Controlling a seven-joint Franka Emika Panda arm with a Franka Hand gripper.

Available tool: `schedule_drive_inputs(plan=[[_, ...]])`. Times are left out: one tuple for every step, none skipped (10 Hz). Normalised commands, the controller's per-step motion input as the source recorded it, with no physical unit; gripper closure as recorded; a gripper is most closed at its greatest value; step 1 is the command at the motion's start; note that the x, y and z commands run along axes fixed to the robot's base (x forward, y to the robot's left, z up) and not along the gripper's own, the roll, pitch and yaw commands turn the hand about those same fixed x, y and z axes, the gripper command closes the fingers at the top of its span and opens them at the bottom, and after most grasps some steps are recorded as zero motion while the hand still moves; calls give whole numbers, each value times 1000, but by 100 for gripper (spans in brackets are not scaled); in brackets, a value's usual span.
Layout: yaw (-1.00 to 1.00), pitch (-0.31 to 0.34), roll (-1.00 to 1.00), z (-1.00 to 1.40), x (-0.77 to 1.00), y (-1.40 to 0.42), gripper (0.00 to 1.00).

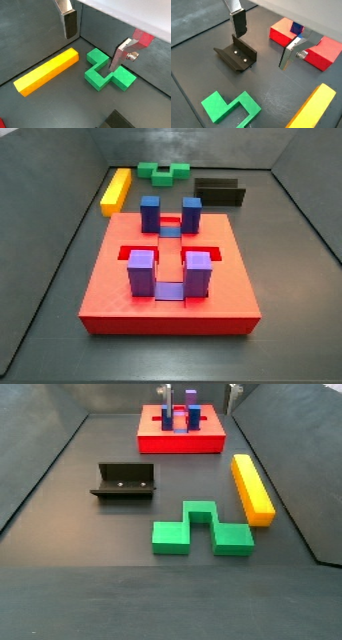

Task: Pick up the yellow object. Move up. Move to above the board. Insert the yellow object.
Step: Pick up the yellow object.

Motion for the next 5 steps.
schedule_drive_inputs(plan=[[0,0,0,-11,-31,-3,0],[-269,0,0,-220,-11,-123,0],[-509,-64,0,-329,0,-237,0],[-509,-241,-64,-557,-37,-263,0],[-266,-257,-43,-577,-183,-357,0]])
